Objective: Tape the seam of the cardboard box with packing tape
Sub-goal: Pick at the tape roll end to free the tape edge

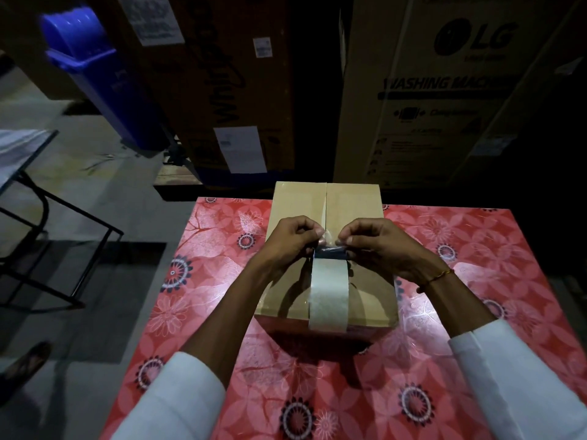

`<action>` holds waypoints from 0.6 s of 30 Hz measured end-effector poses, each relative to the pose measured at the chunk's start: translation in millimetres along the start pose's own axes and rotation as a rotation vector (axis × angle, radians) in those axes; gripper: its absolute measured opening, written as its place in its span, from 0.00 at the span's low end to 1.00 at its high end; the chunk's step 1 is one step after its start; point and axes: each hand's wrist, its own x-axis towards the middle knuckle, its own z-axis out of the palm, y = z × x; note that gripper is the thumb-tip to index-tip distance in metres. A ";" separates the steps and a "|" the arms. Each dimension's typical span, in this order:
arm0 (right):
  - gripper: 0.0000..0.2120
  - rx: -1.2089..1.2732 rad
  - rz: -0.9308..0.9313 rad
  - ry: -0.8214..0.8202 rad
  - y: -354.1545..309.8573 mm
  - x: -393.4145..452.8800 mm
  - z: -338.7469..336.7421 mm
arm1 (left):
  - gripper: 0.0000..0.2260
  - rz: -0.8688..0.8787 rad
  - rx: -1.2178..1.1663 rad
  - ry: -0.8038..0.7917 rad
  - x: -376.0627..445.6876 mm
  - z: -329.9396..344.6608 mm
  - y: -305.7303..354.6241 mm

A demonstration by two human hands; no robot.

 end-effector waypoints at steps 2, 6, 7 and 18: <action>0.09 0.023 -0.002 -0.018 -0.8 -0.1 -0.8 | 0.06 0.001 0.011 0.011 0.4 0.6 -0.4; 0.10 0.052 -0.010 -0.029 -2.3 -1.4 -3.2 | 0.04 -0.011 -0.023 0.023 1.6 -1.2 -3.7; 0.11 0.054 -0.012 -0.027 -2.1 -1.6 -3.8 | 0.04 -0.016 -0.033 0.026 2.0 -1.8 -4.6; 0.16 0.020 -0.001 0.134 -3.3 5.9 11.0 | 0.05 0.030 -0.091 0.027 -3.1 -4.2 -8.4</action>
